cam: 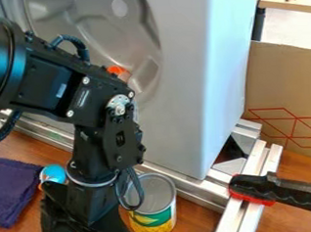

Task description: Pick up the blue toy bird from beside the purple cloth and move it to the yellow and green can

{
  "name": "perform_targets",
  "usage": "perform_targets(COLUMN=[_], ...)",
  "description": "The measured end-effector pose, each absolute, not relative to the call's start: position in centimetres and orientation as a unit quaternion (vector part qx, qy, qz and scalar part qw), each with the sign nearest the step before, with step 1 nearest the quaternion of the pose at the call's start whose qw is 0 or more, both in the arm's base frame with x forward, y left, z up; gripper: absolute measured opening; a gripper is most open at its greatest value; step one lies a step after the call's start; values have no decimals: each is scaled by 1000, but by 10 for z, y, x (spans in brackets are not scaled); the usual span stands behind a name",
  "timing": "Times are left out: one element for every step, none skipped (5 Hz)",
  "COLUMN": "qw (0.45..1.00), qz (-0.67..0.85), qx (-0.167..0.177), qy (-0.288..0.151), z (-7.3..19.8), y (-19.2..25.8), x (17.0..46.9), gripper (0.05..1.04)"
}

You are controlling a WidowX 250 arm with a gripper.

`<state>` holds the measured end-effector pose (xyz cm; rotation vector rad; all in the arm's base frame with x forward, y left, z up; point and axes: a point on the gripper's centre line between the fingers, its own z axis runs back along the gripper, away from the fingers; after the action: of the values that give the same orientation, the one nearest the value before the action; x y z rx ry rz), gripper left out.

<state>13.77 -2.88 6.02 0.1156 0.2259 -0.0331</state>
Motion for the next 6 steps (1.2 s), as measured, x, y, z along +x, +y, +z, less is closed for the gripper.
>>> perform_targets(qw=[991, 993, 997, 998, 999, 998], qz=[-17, -3, 10, 3, 2, 5], qx=[59, 56, 42, 32, 32, 54], qy=[117, 103, 64, 45, 38, 44], z=[59, 66, 79, 80, 76, 75], y=[-28, -4, 26, 51, 66, 77], x=[136, 147, 161, 179, 194, 205], gripper=[1000, 1000, 1000, 1000, 1000, 1000])
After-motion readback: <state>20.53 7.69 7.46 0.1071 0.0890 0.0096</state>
